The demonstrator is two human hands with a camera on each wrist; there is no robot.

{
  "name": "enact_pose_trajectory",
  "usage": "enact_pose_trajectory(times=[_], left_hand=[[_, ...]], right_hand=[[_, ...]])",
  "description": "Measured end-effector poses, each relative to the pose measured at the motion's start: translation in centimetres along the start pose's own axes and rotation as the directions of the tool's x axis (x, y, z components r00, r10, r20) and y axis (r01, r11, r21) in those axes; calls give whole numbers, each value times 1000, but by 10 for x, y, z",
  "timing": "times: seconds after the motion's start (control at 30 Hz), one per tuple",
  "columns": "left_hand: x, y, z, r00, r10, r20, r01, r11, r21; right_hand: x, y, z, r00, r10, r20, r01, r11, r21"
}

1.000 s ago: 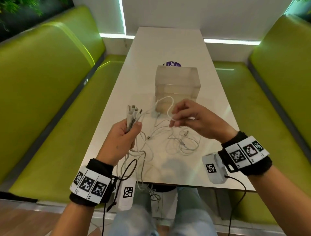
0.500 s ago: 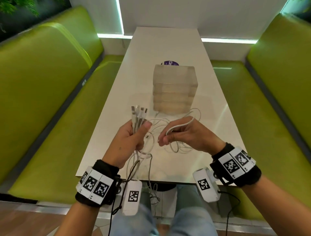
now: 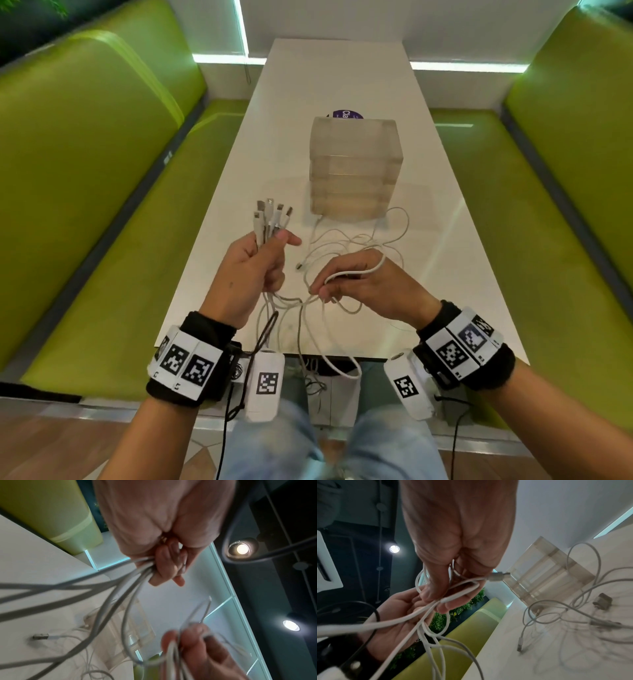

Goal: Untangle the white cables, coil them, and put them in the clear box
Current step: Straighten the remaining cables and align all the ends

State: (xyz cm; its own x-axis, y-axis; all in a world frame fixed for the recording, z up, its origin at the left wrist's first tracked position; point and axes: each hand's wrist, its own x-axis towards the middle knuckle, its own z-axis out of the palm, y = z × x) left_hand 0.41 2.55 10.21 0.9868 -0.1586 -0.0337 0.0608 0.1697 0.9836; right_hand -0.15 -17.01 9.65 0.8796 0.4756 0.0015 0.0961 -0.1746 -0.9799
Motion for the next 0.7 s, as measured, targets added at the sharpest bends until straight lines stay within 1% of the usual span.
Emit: enact_pose_trajectory(times=[0.07, 0.13, 0.23, 0.3, 0.37, 0.43, 0.47, 0.5, 0.57, 0.6, 0.63, 0.67, 0.7], left_hand=[[2, 3, -4, 997, 22, -70, -24, 999, -26], [3, 5, -7, 994, 22, -109, -27, 999, -44], [3, 4, -6, 993, 21, -120, -26, 999, -35], [3, 3, -4, 993, 27, -117, -30, 999, -21], [3, 3, -4, 992, 33, -123, -35, 999, -14], [4, 3, -7, 990, 41, -135, -43, 999, -10], [4, 4, -8, 989, 44, -143, -46, 999, -8], [4, 4, -10, 987, 46, -151, -48, 999, -11], [5, 4, -12, 985, 48, -168, -53, 998, -21], [6, 4, -13, 983, 52, -178, -57, 998, -25], [6, 4, -14, 980, 56, -189, -63, 997, -32], [7, 4, -14, 978, 59, -198, -68, 997, -40], [7, 5, -15, 977, 60, -207, -71, 996, -50]], right_hand=[[-4, 7, 0, 999, 11, 45, -8, 998, -68], [-10, 17, 4, 992, 17, 124, 2, 989, -150], [-15, 33, 17, 972, -16, 233, 78, 963, -259], [-19, 43, 24, 953, -39, 301, 153, 918, -367], [-23, 48, 28, 922, 11, 387, 186, 864, -468], [-29, 52, 31, 862, 118, 492, 194, 821, -537], [-33, 53, 31, 831, 153, 534, 220, 792, -569], [-38, 55, 31, 813, 159, 561, 268, 753, -602], [-49, 61, 32, 811, 89, 579, 393, 651, -650], [-53, 63, 34, 811, 31, 585, 450, 606, -656], [-57, 67, 35, 819, -5, 574, 464, 595, -656], [-62, 68, 35, 844, -3, 537, 415, 637, -649], [-65, 70, 33, 868, 27, 496, 348, 679, -646]])
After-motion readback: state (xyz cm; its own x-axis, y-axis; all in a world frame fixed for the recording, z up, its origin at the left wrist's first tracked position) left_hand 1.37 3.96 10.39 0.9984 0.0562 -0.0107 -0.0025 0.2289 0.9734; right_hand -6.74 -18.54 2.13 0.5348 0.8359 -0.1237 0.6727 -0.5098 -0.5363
